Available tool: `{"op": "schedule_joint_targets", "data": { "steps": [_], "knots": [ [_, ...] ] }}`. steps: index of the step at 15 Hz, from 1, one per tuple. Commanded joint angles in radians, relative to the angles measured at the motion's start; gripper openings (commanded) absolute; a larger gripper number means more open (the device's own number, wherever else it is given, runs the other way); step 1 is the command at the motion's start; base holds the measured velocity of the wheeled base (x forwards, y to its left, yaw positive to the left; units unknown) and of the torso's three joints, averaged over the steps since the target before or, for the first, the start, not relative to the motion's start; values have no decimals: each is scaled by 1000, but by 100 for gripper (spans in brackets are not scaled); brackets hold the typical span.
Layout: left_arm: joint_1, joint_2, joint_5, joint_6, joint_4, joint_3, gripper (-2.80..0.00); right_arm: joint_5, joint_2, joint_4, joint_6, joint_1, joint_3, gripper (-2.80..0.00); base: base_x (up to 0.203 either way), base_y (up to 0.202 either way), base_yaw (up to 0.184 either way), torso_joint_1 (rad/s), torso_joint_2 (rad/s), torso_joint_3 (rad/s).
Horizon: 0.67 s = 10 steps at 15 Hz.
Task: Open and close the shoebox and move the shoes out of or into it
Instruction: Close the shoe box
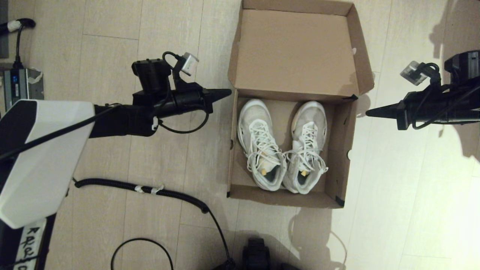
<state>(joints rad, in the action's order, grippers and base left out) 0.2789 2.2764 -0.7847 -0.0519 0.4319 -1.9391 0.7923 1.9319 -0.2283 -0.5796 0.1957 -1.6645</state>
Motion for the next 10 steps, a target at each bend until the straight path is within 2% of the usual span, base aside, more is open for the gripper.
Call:
{"op": "schedule_joint_targets", "data": {
  "steps": [1, 4, 7, 10],
  "knots": [
    [2, 0, -10, -2, 2, 0, -280, 36, 20, -2, -29, -3, -1, -280, 0, 0, 0, 0, 0, 0],
    [8, 8, -10, -2, 11, 0, -280, 73, 69, 8, -142, -2, -14, -280, 0, 0, 0, 0, 0, 0],
    [8, 31, -12, -2, 51, 0, -280, 66, 110, 132, -148, -4, -39, -280, 0, 0, 0, 0, 0, 0],
    [8, 48, -15, -17, 63, -1, -280, 12, 151, 255, -148, -4, -108, -280, 0, 0, 0, 0, 0, 0]
  ]
}}
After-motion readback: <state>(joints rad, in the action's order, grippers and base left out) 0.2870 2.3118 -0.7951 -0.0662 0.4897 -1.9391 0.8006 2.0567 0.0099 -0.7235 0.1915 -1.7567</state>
